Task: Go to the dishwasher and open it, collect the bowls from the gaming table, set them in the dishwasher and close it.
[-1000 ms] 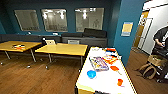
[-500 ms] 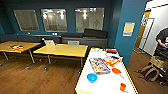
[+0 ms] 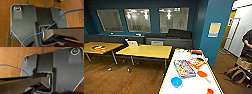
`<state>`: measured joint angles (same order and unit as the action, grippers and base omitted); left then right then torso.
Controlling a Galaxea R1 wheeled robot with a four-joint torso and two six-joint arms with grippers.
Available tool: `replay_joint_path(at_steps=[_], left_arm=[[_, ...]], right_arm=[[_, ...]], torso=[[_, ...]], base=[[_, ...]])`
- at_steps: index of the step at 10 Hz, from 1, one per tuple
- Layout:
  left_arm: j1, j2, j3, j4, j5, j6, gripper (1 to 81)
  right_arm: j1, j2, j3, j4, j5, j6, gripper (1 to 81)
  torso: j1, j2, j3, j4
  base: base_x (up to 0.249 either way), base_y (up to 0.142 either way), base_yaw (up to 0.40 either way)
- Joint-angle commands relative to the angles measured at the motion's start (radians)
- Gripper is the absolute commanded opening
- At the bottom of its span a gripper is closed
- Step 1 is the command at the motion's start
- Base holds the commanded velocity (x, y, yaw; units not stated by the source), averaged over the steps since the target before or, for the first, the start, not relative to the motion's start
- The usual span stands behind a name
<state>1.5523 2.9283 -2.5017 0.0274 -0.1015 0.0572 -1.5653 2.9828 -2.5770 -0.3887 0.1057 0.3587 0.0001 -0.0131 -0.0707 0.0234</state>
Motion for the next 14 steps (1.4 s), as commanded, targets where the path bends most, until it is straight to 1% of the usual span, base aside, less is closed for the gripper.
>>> replay_joint_path(at_steps=[1,7,9,10,11,12,14], left_arm=[[-0.037,-0.001,0.009,0.006,0.054,0.010,81.1],[-0.037,-0.001,0.009,0.011,0.054,0.010,81.1],[-0.037,-0.006,0.010,0.009,0.054,0.010,81.1],[-0.037,-0.010,0.015,0.008,0.052,0.012,81.1],[-0.033,-0.015,0.017,0.009,0.046,0.012,81.1],[-0.028,-0.015,0.017,0.009,0.043,0.012,81.1],[-0.027,-0.015,0.020,0.009,0.043,0.012,81.1]], right_arm=[[0.040,0.000,0.006,-0.009,-0.041,-0.004,81.1],[0.040,-0.002,0.008,-0.006,-0.041,-0.004,81.1],[0.038,-0.006,0.015,0.007,-0.038,-0.001,81.1],[0.041,-0.018,0.034,0.013,-0.015,0.005,81.1],[0.044,-0.055,0.089,0.014,0.006,0.009,81.1],[0.046,-0.125,0.200,0.011,0.024,0.009,81.1],[0.047,-0.344,0.498,0.008,0.098,0.012,81.1]], torso=[[0.000,0.000,0.000,0.000],[0.000,0.000,0.000,0.000],[0.002,0.001,0.000,0.000],[0.002,0.001,0.000,0.000],[0.001,0.001,0.000,0.000],[0.001,0.001,0.000,0.000],[0.000,0.001,0.000,0.000]], base=[[0.162,0.000,0.000],[0.165,0.000,0.000],[0.000,0.000,0.000],[0.000,0.000,0.000],[0.000,0.000,0.000],[0.000,0.000,0.000],[0.000,0.000,0.000]])
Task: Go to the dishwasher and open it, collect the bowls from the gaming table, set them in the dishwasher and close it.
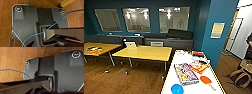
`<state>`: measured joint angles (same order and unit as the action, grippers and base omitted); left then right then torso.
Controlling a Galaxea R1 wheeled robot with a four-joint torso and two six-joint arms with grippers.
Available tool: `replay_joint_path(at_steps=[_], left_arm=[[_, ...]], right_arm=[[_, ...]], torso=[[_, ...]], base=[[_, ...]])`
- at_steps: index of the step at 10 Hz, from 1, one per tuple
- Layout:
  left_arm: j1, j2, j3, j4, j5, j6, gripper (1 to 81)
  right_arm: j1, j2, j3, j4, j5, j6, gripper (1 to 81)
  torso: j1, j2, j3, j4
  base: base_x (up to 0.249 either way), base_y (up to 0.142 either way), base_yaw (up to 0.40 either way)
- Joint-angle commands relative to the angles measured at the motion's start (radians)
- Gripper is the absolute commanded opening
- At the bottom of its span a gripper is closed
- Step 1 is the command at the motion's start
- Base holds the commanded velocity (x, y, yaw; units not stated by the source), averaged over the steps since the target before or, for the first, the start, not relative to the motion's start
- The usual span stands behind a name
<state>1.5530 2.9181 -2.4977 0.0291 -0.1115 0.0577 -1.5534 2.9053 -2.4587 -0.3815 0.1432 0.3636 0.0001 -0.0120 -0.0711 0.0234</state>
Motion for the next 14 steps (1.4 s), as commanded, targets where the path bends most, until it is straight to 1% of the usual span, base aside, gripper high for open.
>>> replay_joint_path(at_steps=[1,2,4,5,7,9,11,13,14], left_arm=[[-0.027,-0.003,0.016,0.008,0.053,0.011,81.1],[-0.027,-0.002,0.016,0.008,0.053,0.011,81.1],[-0.026,0.001,0.016,0.009,0.053,0.011,81.1],[-0.026,0.001,0.016,0.009,0.053,0.011,81.1],[-0.026,0.004,0.016,0.009,0.053,0.011,81.1],[-0.026,0.006,0.016,0.009,0.053,0.011,81.1],[-0.026,0.006,0.016,0.009,0.053,0.011,81.1],[-0.026,0.009,0.016,0.009,0.053,0.011,81.1],[-0.026,0.011,0.016,0.009,0.053,0.011,81.1]], right_arm=[[0.034,-0.360,0.476,0.007,0.091,0.021,81.1],[0.037,-0.424,0.524,0.007,0.122,0.046,81.1],[0.040,-0.487,0.534,0.006,0.164,0.101,81.1],[0.049,-0.513,0.537,0.009,0.173,0.121,81.1],[0.074,-0.576,0.557,0.006,0.174,0.182,81.1],[0.136,-0.668,0.645,0.006,0.174,0.241,81.1],[0.215,-0.769,0.765,0.010,0.173,0.281,81.1],[0.288,-0.881,0.879,0.010,0.167,0.336,81.1],[0.316,-0.930,0.914,0.010,0.165,0.362,81.1]], torso=[[0.000,0.000,0.000,0.000],[0.000,0.000,0.000,0.000],[0.000,0.000,0.000,0.000],[0.000,0.000,0.000,0.000],[0.000,0.000,0.000,0.000],[0.000,0.000,0.000,0.000],[0.000,0.000,0.000,0.000],[0.000,0.000,0.000,0.000],[0.000,0.000,0.000,0.000]], base=[[0.000,0.000,0.000],[0.000,0.000,0.000],[0.000,0.000,0.000],[0.000,0.000,0.000],[0.000,0.000,0.000],[0.000,0.000,0.000],[0.000,0.000,0.000],[0.000,0.000,0.000],[0.000,0.000,0.000]])
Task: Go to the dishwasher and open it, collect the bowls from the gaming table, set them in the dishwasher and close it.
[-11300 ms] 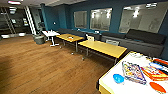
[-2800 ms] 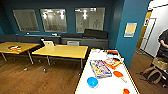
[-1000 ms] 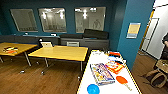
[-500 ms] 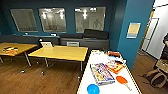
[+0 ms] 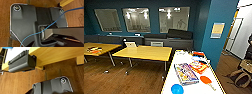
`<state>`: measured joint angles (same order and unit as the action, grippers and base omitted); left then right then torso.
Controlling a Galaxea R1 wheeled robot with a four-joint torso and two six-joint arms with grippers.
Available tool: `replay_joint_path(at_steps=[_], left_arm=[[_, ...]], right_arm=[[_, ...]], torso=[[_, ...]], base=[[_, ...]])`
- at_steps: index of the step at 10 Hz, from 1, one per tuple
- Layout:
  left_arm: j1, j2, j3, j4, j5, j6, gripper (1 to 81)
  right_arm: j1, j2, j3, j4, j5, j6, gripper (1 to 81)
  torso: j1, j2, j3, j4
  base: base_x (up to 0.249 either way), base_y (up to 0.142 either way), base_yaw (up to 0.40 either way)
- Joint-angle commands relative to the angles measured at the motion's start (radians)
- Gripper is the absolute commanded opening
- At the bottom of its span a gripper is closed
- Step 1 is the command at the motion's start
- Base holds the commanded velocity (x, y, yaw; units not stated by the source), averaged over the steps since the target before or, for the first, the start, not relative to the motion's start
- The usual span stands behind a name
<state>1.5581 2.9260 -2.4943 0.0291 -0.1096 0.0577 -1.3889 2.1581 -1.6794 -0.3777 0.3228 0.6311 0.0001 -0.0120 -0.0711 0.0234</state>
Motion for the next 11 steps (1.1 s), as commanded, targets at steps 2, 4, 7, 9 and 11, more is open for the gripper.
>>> replay_joint_path(at_steps=[2,4,7,9,11], left_arm=[[-0.031,0.007,0.012,0.008,0.051,0.011,81.1],[-0.031,0.010,0.008,0.009,0.051,0.011,81.1],[-0.031,0.010,0.008,0.009,0.051,0.011,81.1],[-0.031,0.012,0.008,0.009,0.051,0.011,81.1],[-0.029,0.010,0.008,0.008,0.051,0.011,81.1]], right_arm=[[0.184,-0.254,0.181,0.006,-0.019,0.113,81.1],[0.213,-0.306,0.216,0.005,-0.021,0.130,81.1],[0.320,-0.398,0.300,0.000,-0.048,0.193,81.1],[0.400,-0.441,0.372,0.003,-0.116,0.194,81.1],[0.452,-0.449,0.406,0.006,-0.163,0.196,81.1]], torso=[[0.000,0.000,0.000,0.000],[0.000,0.000,0.000,0.000],[0.000,0.000,-0.050,0.000],[0.000,0.000,-0.077,0.000],[0.000,0.000,-0.117,0.000]], base=[[0.000,0.000,0.000],[0.000,0.000,0.000],[0.000,0.000,0.000],[0.000,0.000,0.000],[0.000,0.000,0.000]])
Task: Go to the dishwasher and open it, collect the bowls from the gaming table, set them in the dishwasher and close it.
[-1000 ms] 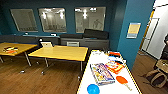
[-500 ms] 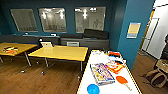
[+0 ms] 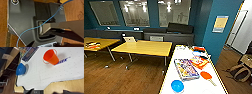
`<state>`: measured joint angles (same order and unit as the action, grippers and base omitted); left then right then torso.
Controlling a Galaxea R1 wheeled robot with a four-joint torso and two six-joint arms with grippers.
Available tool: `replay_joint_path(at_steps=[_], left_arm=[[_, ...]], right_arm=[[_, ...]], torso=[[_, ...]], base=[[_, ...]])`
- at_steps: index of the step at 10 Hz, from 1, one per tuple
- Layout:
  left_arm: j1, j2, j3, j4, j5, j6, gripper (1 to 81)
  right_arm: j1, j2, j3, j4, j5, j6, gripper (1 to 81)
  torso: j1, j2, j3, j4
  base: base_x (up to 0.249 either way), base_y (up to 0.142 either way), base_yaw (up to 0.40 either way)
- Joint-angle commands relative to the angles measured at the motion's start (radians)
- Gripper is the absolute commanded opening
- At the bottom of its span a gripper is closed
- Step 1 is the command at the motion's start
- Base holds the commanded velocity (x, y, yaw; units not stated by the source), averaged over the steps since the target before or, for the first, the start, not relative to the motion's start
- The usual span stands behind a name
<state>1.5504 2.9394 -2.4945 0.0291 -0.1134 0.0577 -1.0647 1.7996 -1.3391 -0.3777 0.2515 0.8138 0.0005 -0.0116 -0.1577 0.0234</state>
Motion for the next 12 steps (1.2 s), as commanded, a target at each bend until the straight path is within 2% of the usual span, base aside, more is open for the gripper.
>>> replay_joint_path(at_steps=[1,2,3,7,9,12], left_arm=[[-0.022,-0.005,0.008,0.008,0.055,0.011,81.1],[-0.022,-0.005,0.006,0.008,0.055,0.011,81.1],[-0.022,-0.003,0.008,0.008,0.055,0.011,81.1],[-0.022,-0.005,0.006,0.003,0.055,0.011,81.1],[-0.022,-0.005,0.006,0.000,0.055,0.011,81.1],[-0.022,-0.003,0.006,-0.002,0.057,0.011,81.1]], right_arm=[[0.151,-0.095,0.077,0.006,-0.107,0.022,81.1],[0.178,-0.104,0.081,0.005,-0.129,0.036,81.1],[0.220,-0.112,0.089,0.006,-0.170,0.050,81.1],[0.422,-0.092,0.071,0.008,-0.377,0.153,81.1],[0.482,-0.036,0.022,0.042,-0.477,0.176,81.1],[0.515,0.079,-0.124,0.094,-0.552,0.176,81.1]], torso=[[0.000,0.000,-0.049,0.000],[0.000,0.000,-0.058,0.000],[0.000,0.000,-0.040,0.000],[0.001,0.001,-0.046,0.000],[0.001,0.001,-0.047,0.000],[0.001,0.001,-0.047,0.000]], base=[[0.000,0.000,0.000],[0.000,0.000,0.000],[0.000,0.000,0.000],[0.000,0.000,0.000],[0.000,0.000,0.000],[0.000,0.000,0.000]])
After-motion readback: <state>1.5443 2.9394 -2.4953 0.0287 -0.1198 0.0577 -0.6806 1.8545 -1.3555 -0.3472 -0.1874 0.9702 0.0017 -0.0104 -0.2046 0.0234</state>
